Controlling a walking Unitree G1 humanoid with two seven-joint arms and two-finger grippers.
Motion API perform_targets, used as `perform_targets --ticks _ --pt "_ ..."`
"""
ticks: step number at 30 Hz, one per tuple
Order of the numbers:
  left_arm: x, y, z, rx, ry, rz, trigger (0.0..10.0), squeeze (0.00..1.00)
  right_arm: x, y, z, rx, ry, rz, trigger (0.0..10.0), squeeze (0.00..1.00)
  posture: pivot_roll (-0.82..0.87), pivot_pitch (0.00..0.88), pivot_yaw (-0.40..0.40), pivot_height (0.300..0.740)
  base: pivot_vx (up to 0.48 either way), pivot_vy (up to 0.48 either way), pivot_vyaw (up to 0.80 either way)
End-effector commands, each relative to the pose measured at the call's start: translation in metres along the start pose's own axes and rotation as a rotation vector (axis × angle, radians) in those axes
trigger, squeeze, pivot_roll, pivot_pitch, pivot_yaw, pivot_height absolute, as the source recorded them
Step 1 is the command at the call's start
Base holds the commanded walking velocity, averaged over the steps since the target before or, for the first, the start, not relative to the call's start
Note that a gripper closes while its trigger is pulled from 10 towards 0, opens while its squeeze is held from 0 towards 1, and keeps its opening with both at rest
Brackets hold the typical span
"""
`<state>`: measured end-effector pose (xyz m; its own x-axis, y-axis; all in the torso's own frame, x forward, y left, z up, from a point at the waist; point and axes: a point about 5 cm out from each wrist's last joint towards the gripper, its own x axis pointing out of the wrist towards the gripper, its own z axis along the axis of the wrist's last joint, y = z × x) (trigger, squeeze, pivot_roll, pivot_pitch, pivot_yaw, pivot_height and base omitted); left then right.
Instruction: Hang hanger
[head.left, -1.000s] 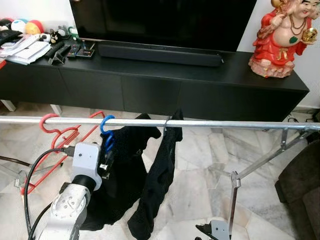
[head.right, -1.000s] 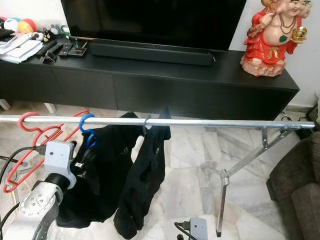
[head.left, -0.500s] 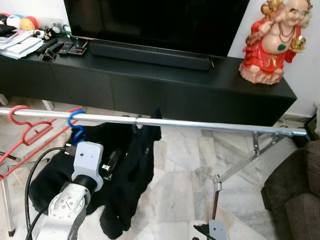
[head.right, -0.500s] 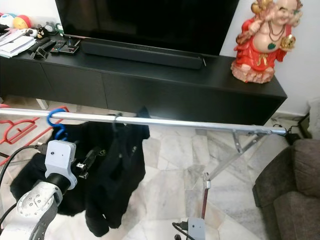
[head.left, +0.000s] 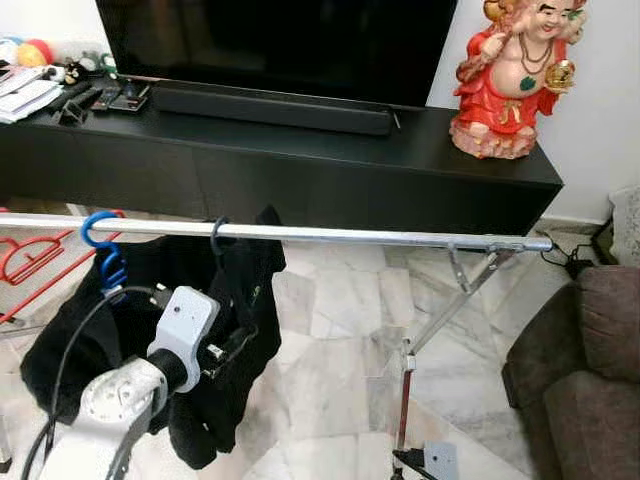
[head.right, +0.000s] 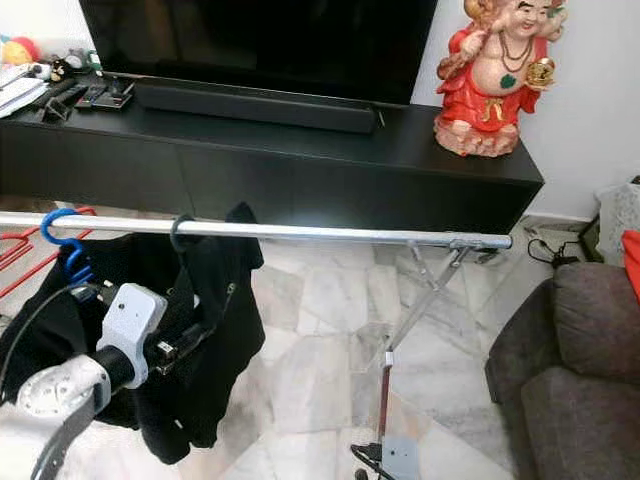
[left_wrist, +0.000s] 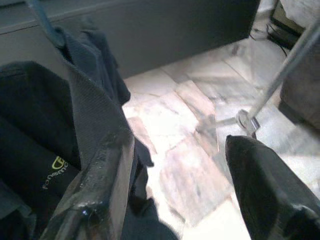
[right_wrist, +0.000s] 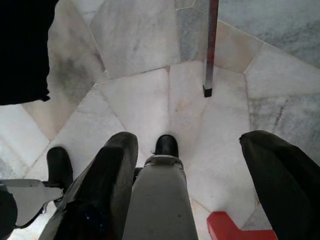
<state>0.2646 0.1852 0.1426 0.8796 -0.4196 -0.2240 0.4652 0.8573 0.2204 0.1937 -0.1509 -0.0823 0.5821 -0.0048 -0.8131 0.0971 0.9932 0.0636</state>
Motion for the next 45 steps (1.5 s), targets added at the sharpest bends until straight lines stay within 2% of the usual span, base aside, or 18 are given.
perform_targets --ticks 1,2,6,10,11,13,15,18,20,24,29,30,34,41,42,43,44,45 --pt "0.007 0.008 -0.006 0.067 0.056 0.025 10.0 0.04 -0.001 -0.003 -0.005 0.011 0.020 -0.005 10.0 0.00 0.04 0.178 -0.079 0.740 0.000 0.000 0.00" --pt "0.012 0.014 -0.003 0.063 0.053 0.066 10.0 0.00 -0.001 -0.003 -0.005 0.012 0.020 -0.005 10.0 0.00 0.04 0.177 -0.079 0.740 0.000 0.000 0.00" --pt "0.018 0.018 0.003 0.024 0.042 0.087 10.0 0.00 -0.001 -0.003 -0.005 0.014 0.019 -0.006 10.0 0.00 0.04 0.183 -0.083 0.740 0.000 0.000 0.00" --pt "0.027 0.022 -0.008 0.015 0.136 0.097 10.0 0.00 -0.001 -0.002 -0.005 0.014 0.019 -0.007 10.0 0.00 0.03 0.184 -0.079 0.740 0.000 0.000 0.00" --pt "0.027 0.022 -0.008 0.015 0.136 0.097 10.0 0.00 -0.001 -0.002 -0.005 0.014 0.019 -0.007 10.0 0.00 0.03 0.184 -0.079 0.740 0.000 0.000 0.00" --pt "0.031 0.020 -0.008 -0.060 0.100 0.075 10.0 0.00 -0.001 -0.002 -0.005 0.018 0.018 -0.006 10.0 0.00 0.04 0.184 -0.079 0.740 0.000 0.000 0.00" --pt "0.034 0.020 -0.011 -0.068 0.098 0.064 10.0 0.00 -0.001 -0.001 -0.004 0.015 0.018 -0.004 10.0 0.00 0.04 0.187 -0.075 0.740 0.000 0.000 0.00" --pt "0.038 0.032 -0.019 -0.021 0.151 0.137 10.0 0.00 0.000 0.000 -0.003 0.017 0.015 0.005 10.0 0.00 0.03 0.188 -0.069 0.740 0.000 0.000 0.00" --pt "0.042 0.045 -0.014 -0.075 0.135 0.203 10.0 0.00 0.000 0.001 -0.003 0.024 0.012 0.006 10.0 0.00 0.04 0.189 -0.067 0.740 0.000 0.000 0.00" --pt "0.046 0.052 -0.008 -0.082 0.126 0.234 10.0 0.00 0.000 0.002 -0.002 0.028 0.011 0.004 10.0 0.00 0.03 0.189 -0.064 0.740 0.000 0.000 0.00" --pt "0.054 0.048 -0.011 -0.110 0.143 0.183 10.0 0.00 0.000 0.002 -0.002 0.030 0.012 0.004 10.0 0.00 0.03 0.187 -0.065 0.740 0.000 0.000 0.00" --pt "0.059 0.042 -0.013 -0.109 0.149 0.135 10.0 0.00 0.000 0.002 -0.002 0.032 0.012 0.004 10.0 0.00 0.03 0.187 -0.065 0.740 0.000 0.000 0.00" --pt "0.066 0.034 -0.018 -0.144 0.156 0.096 10.0 0.00 0.000 0.002 -0.002 0.036 0.011 0.004 10.0 0.00 0.03 0.183 -0.062 0.740 0.000 0.000 0.00" --pt "0.068 0.033 -0.019 -0.138 0.165 0.071 10.0 0.00 0.000 0.002 -0.002 0.039 0.010 0.003 10.0 0.00 0.03 0.179 -0.062 0.740 0.000 0.000 0.00" --pt "0.067 0.034 -0.018 -0.130 0.164 0.071 9.2 0.00 0.000 0.002 -0.002 0.040 0.011 0.003 10.0 0.00 0.03 0.178 -0.062 0.740 0.000 0.000 0.00" --pt "0.066 0.036 -0.018 -0.126 0.162 0.072 7.8 0.00 0.000 0.002 -0.002 0.040 0.011 0.004 10.0 0.00 0.03 0.178 -0.062 0.740 0.000 0.000 0.00" --pt "0.066 0.036 -0.018 -0.126 0.162 0.072 7.8 0.00 0.000 0.002 -0.002 0.040 0.011 0.004 10.0 0.00 0.03 0.178 -0.062 0.740 0.000 0.000 0.00" --pt "0.066 0.037 -0.017 -0.120 0.159 0.070 3.3 0.00 0.000 0.003 -0.002 0.040 0.010 0.006 10.0 0.00 0.03 0.175 -0.062 0.740 0.000 0.000 0.00"
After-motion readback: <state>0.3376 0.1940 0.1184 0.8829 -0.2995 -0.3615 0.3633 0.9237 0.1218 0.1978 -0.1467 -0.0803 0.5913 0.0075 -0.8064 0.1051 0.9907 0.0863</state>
